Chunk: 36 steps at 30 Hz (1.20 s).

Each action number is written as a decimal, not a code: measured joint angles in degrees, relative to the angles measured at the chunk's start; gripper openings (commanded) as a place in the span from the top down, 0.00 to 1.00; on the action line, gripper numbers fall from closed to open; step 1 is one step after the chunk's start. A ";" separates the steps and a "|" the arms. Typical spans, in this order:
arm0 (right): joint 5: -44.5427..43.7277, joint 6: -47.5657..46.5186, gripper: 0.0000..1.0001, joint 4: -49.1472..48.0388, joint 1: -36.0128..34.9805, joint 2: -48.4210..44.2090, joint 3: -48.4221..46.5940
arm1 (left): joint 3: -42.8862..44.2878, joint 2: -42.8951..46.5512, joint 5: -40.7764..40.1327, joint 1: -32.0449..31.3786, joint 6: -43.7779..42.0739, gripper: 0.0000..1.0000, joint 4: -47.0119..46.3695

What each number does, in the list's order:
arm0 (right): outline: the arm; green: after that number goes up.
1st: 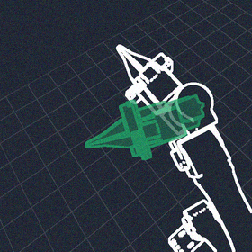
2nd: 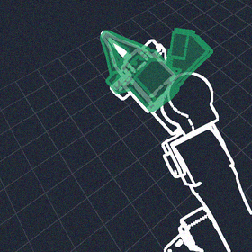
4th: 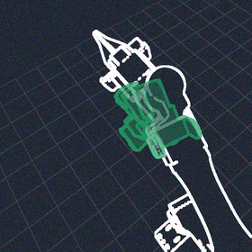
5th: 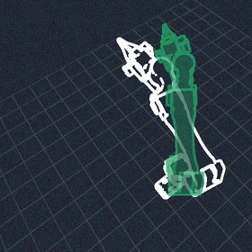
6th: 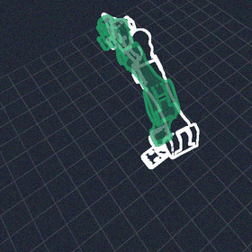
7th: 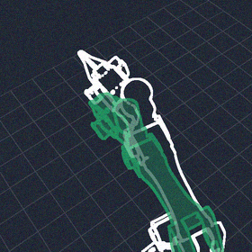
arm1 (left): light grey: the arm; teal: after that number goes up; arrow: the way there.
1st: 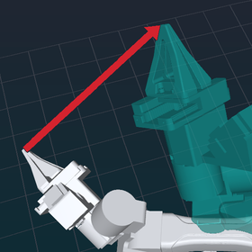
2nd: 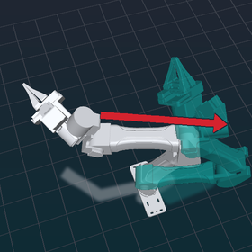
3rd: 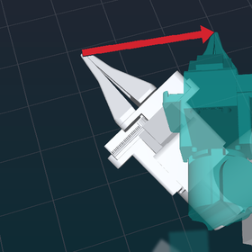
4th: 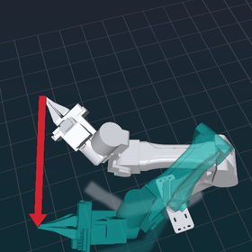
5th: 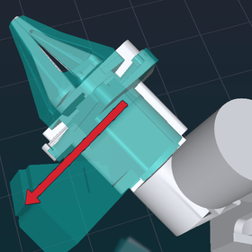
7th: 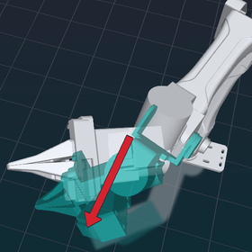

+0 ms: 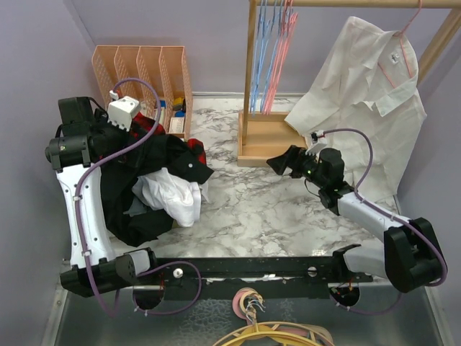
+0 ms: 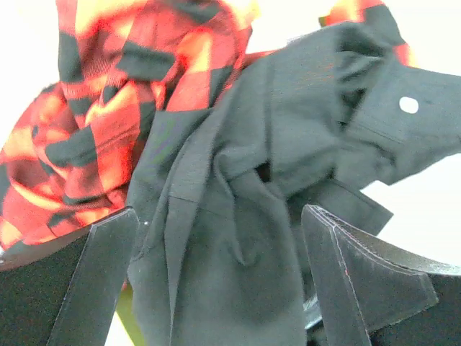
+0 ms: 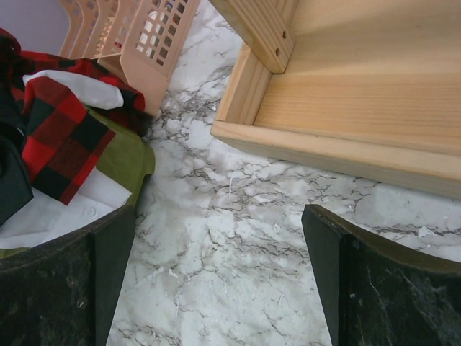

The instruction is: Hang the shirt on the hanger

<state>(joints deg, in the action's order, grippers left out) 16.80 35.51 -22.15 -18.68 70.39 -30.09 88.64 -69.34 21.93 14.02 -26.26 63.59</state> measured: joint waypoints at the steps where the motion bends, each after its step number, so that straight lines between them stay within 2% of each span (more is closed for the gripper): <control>1: 0.31 0.04 0.01 -0.11 0.00 0.07 -0.07 | 2.84 -0.24 1.68 -0.35 -2.95 0.01 3.21; 3: 0.98 0.26 0.01 -0.57 -0.02 0.07 -0.07 | 7.65 -0.13 4.15 -1.16 -8.41 0.05 7.58; 6: 1.70 0.66 0.01 -1.29 -0.02 -0.02 0.13 | 9.97 1.05 4.61 -1.79 -13.68 0.09 11.45; 10: 2.43 1.01 0.01 -1.99 -0.02 -0.72 1.20 | 9.77 0.59 3.34 -1.79 -17.38 0.09 14.99; 16: 3.08 1.14 0.01 -1.92 -0.02 -2.12 2.27 | 5.99 -0.96 -1.01 -1.86 -19.15 0.09 15.32; 23: 5.29 0.92 0.01 -2.62 -0.02 -2.40 2.49 | 0.87 -1.01 -5.53 -3.61 -18.14 0.07 13.16; 25: 8.17 0.66 0.01 -4.31 0.00 -2.03 2.62 | -0.13 -1.14 -7.23 -4.85 -17.07 0.02 11.96; 28: 15.93 0.11 0.01 -9.33 -0.02 0.37 2.60 | -0.39 -1.70 -8.72 -6.78 -15.19 0.01 9.40; 32: 24.48 -1.05 0.01 -13.40 -0.70 3.45 2.10 | 3.61 -4.66 -8.70 -10.56 -11.23 0.01 6.95; 36: 28.37 -2.12 0.01 -14.43 -2.43 4.74 -0.17 | 9.31 -8.63 -8.68 -15.15 -6.54 0.01 2.75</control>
<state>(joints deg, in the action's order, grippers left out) 45.17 33.39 -36.58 -21.10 75.13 -30.26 97.95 -77.97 13.26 -1.13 -32.80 66.35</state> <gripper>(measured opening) 0.994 0.991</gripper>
